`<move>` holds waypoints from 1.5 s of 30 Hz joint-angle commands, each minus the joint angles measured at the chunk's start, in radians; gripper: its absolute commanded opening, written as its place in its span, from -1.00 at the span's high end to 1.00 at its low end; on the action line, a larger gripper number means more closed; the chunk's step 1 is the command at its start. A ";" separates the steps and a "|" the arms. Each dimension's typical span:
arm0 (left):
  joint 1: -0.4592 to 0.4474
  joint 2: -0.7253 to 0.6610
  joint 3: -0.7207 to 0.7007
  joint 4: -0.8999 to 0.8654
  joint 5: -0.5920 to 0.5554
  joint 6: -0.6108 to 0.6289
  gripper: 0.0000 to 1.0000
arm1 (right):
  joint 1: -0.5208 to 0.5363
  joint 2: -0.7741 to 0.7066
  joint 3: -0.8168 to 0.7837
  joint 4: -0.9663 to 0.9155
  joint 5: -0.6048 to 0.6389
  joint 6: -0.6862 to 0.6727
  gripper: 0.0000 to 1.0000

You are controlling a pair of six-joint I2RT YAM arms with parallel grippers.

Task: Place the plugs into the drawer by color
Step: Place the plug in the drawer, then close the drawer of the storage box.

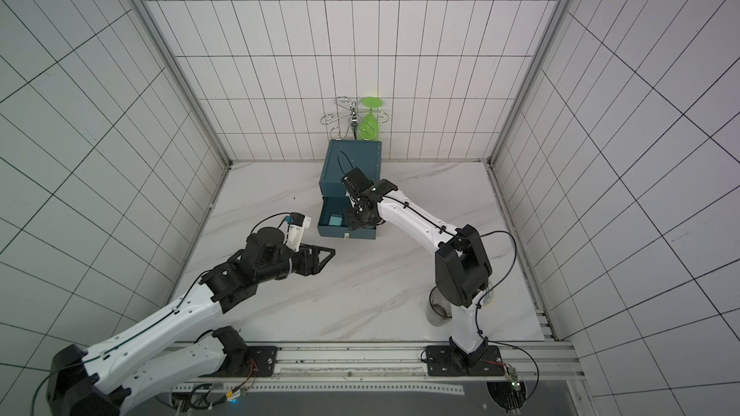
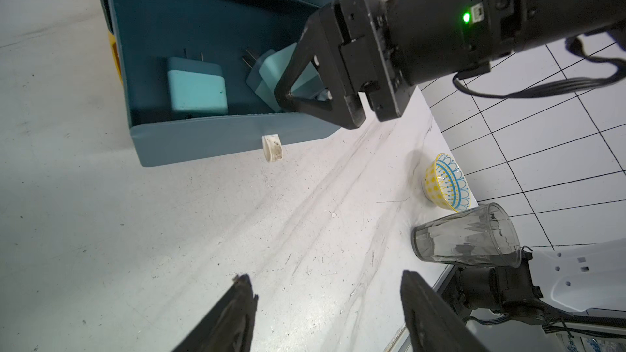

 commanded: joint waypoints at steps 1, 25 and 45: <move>0.004 0.005 -0.004 0.017 0.006 0.003 -0.40 | -0.008 0.012 0.043 -0.034 0.035 0.002 -0.22; 0.183 0.163 0.334 -0.066 -0.010 -0.057 -0.43 | -0.007 -0.361 -0.207 0.091 -0.153 0.001 -0.39; 0.364 0.938 0.957 -0.141 -0.020 0.253 0.05 | 0.094 -0.355 -0.491 0.412 -0.177 0.024 -0.37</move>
